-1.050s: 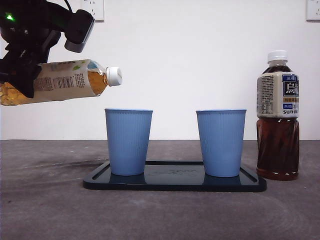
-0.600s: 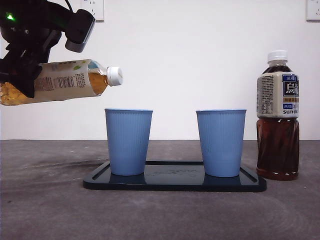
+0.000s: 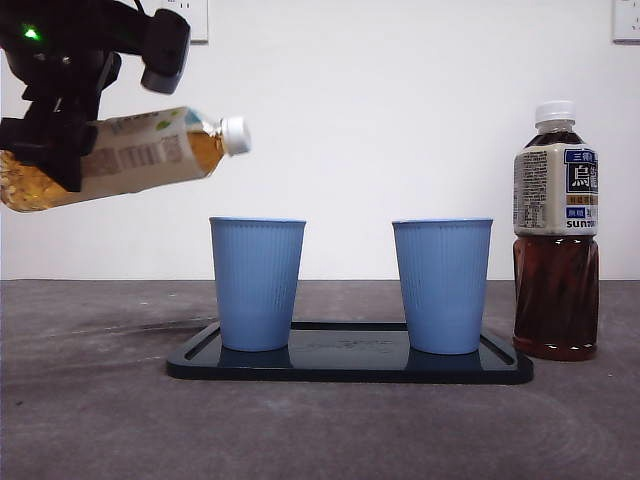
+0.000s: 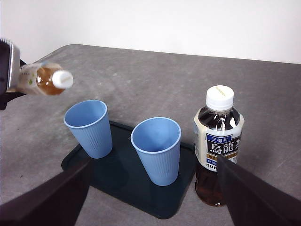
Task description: Pour the drink into the cup
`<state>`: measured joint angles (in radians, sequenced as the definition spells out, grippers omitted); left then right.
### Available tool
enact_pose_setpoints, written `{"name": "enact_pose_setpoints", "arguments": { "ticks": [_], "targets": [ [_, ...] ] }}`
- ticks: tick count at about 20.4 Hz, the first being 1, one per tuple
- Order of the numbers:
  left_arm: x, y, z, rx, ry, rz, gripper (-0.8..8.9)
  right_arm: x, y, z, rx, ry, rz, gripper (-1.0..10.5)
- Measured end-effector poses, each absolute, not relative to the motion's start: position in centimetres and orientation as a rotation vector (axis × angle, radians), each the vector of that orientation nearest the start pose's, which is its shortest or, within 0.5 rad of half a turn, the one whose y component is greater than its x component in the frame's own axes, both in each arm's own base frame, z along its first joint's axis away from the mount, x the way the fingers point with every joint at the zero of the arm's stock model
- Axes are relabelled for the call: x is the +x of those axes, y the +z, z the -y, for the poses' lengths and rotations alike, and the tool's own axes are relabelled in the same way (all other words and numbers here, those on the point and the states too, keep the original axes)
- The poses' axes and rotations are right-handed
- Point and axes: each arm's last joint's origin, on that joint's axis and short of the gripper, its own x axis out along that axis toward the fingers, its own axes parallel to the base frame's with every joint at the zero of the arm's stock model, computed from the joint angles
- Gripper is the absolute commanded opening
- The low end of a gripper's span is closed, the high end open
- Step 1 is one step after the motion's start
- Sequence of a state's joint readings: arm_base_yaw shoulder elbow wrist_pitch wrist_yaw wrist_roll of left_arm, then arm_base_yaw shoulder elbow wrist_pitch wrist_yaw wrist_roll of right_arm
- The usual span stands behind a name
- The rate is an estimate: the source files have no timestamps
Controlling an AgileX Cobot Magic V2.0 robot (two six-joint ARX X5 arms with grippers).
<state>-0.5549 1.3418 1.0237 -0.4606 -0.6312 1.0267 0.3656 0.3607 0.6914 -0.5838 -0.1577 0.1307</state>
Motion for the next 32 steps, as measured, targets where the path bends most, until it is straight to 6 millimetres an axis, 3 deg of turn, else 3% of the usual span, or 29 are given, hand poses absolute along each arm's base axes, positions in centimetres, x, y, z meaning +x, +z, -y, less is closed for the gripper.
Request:
{"name": "enact_pose_setpoints", "arguments": {
  "ticks": [7,13,20,24,32],
  "targets": [
    [24.0,30.3,13.2,1.035,-0.281,-0.551,2.67,7.2,30.9,-3.2,0.100,0.503,-0.288,4.2],
    [23.4,32.6,11.6,0.593,-0.289,-0.468,2.67,7.2,30.8,-3.2,0.100,0.502,-0.295,4.2],
    [24.5,32.7,9.9,0.255,-0.286,-0.469,2.42,7.1,30.7,-3.2,0.098,0.500,-0.309,4.2],
    [24.7,31.8,10.1,0.177,-0.303,-0.426,2.41,7.1,30.7,-3.2,0.098,0.500,-0.309,4.2],
    [24.3,26.3,9.9,0.117,-0.286,-0.464,2.41,7.1,30.7,-3.2,0.098,0.499,-0.309,4.2]
  ]
}}
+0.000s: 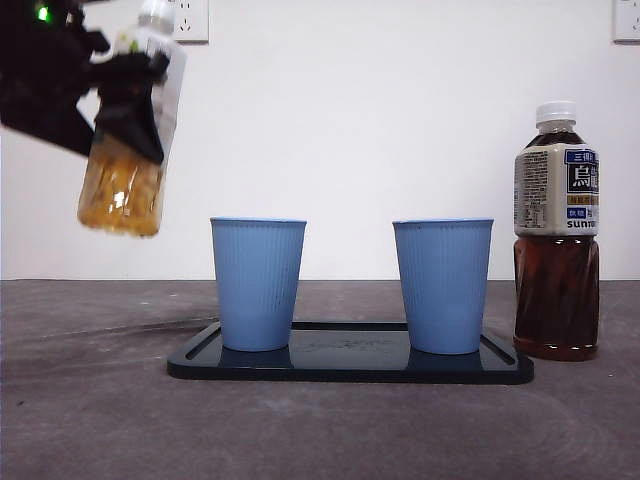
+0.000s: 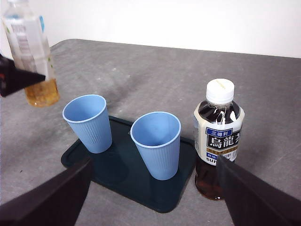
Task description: Pour the drink into the cup
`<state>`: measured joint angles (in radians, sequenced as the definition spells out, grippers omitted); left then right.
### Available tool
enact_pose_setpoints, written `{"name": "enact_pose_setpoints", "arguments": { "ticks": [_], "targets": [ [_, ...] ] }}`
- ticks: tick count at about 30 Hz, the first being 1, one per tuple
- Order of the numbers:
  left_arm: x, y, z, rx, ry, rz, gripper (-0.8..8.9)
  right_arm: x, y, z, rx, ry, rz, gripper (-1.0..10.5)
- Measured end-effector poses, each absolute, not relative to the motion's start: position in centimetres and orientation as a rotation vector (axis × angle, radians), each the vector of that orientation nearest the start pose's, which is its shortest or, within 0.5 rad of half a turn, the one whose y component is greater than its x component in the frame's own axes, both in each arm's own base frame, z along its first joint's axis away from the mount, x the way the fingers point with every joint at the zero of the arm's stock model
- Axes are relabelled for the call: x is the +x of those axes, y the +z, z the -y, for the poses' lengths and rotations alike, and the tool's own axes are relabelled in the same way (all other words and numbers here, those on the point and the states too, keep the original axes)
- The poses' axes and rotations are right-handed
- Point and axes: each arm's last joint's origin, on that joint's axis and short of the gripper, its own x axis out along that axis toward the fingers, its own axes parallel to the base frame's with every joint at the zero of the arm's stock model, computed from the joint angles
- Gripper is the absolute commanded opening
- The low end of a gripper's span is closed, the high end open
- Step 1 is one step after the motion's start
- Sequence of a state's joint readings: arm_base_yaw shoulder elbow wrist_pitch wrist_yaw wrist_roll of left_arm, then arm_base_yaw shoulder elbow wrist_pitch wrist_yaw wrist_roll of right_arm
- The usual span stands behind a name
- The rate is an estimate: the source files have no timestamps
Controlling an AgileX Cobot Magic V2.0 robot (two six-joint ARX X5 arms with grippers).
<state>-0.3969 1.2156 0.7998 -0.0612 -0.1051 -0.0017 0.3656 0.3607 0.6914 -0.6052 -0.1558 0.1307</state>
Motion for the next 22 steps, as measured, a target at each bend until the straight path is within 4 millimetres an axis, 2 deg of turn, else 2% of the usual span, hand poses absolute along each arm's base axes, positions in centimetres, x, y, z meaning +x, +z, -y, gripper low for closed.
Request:
{"name": "enact_pose_setpoints", "arguments": {
  "ticks": [7,15,22],
  "targets": [
    [24.3,24.6,9.5,0.027,-0.270,-0.323,2.40,7.1,30.7,-3.2,0.098,0.498,-0.309,4.2],
    [23.1,20.9,8.5,-0.019,-0.240,-0.329,2.40,7.2,30.7,-3.2,0.093,0.478,-0.307,4.2],
    [23.3,20.1,8.5,-0.029,-0.242,-0.287,2.41,7.2,30.7,-3.1,0.091,0.475,-0.306,4.2]
  ]
}}
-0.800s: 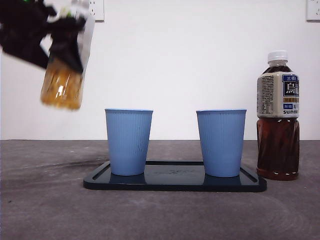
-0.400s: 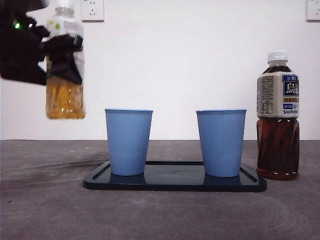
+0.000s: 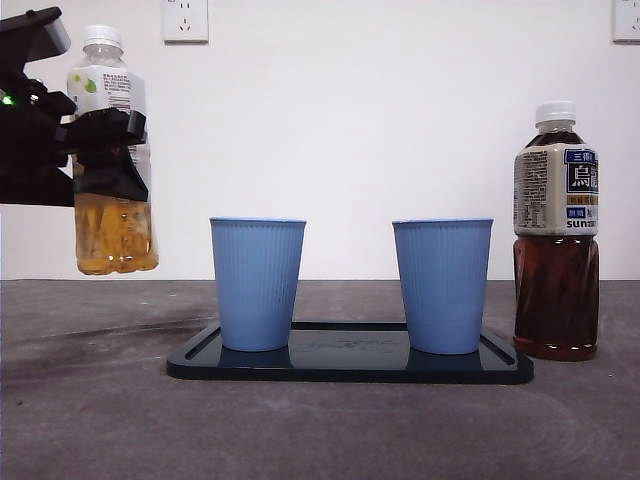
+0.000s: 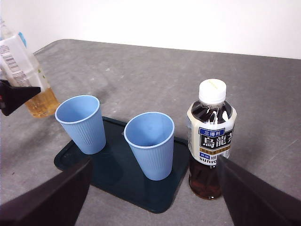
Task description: Pour the drink into the cup
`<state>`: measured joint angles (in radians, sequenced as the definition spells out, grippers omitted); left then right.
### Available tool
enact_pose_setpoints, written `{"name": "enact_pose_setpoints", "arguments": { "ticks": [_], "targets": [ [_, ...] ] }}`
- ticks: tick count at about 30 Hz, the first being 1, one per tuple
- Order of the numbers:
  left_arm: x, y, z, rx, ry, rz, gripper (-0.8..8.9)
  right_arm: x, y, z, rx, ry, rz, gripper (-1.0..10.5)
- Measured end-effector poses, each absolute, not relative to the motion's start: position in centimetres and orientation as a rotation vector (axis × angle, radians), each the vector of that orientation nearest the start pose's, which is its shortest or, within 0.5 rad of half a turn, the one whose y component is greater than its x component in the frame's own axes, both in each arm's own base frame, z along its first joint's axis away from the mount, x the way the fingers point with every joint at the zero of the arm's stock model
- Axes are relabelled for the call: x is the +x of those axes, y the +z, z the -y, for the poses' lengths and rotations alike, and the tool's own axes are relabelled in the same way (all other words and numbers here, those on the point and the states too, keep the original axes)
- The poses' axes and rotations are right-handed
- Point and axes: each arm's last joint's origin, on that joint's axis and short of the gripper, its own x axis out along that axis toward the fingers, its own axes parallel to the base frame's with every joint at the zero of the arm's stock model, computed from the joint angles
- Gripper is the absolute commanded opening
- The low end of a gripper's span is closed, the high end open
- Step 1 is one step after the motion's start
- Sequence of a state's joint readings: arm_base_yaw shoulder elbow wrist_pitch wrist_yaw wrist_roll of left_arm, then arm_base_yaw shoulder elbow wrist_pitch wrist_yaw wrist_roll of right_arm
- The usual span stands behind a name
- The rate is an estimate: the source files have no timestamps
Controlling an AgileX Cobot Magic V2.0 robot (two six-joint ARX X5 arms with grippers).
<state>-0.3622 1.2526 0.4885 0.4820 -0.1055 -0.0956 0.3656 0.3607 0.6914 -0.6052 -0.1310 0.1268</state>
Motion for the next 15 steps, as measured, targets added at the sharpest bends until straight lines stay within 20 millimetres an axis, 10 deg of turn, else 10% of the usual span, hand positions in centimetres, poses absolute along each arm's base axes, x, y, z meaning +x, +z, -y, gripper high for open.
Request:
{"name": "enact_pose_setpoints", "arguments": {
  "ticks": [15],
  "targets": [
    [25.0,16.5,9.1,-0.004,-0.237,-0.366,2.41,7.2,30.7,-3.1,0.091,0.476,-0.306,4.2]
  ]
}}
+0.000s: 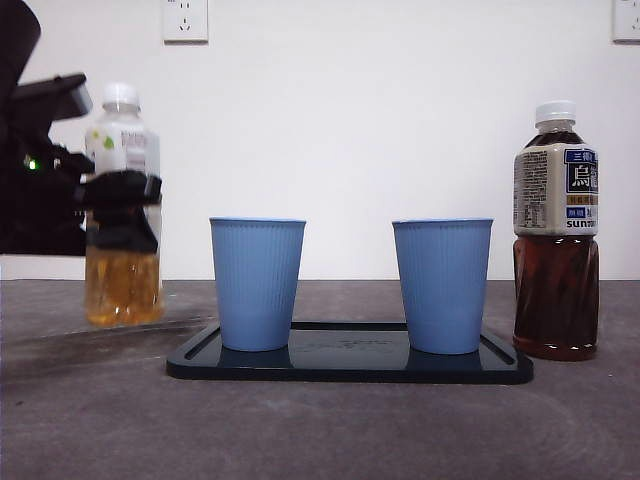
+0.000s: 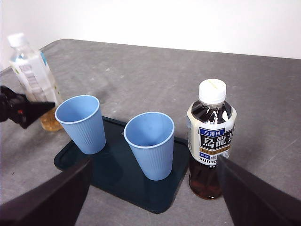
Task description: Pour the drink into the cup
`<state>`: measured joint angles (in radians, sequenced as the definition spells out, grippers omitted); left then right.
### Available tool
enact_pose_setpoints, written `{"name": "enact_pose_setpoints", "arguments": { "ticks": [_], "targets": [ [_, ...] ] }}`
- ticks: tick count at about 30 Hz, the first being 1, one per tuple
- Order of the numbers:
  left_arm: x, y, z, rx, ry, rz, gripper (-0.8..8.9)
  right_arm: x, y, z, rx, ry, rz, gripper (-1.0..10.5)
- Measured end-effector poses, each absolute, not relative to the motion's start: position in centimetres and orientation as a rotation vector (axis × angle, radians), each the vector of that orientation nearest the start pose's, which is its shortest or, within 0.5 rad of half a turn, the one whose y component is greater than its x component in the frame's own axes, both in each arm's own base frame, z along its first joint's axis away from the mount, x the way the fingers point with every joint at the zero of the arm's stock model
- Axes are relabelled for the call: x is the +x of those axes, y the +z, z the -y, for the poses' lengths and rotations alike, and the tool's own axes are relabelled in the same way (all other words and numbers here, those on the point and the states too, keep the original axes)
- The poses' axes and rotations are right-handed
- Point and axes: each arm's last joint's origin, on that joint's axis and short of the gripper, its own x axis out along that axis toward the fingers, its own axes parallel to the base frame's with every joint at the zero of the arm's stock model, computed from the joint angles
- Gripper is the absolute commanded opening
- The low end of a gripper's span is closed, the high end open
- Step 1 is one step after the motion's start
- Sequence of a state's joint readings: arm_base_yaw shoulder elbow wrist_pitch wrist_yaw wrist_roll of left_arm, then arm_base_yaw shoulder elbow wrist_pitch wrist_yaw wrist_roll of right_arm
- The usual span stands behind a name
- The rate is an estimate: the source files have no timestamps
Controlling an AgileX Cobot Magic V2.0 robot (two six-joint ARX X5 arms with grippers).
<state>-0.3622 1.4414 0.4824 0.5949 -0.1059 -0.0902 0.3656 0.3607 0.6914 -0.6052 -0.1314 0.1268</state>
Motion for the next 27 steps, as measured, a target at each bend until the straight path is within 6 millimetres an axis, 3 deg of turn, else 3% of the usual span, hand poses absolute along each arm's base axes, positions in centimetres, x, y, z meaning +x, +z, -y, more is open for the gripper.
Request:
{"name": "enact_pose_setpoints", "arguments": {
  "ticks": [14,19,27],
  "targets": [
    [25.50,15.31,9.15,0.021,-0.234,-0.383,2.54,7.15,30.68,-3.15,0.090,0.476,-0.306,4.2],
    [25.50,15.28,9.14,0.022,-0.232,-0.385,3.89,7.15,30.68,-3.15,0.083,0.477,-0.304,4.2],
    [25.58,15.39,9.21,0.021,-0.234,-0.384,5.10,7.15,30.68,-3.15,0.073,0.478,-0.302,4.2]
  ]
}}
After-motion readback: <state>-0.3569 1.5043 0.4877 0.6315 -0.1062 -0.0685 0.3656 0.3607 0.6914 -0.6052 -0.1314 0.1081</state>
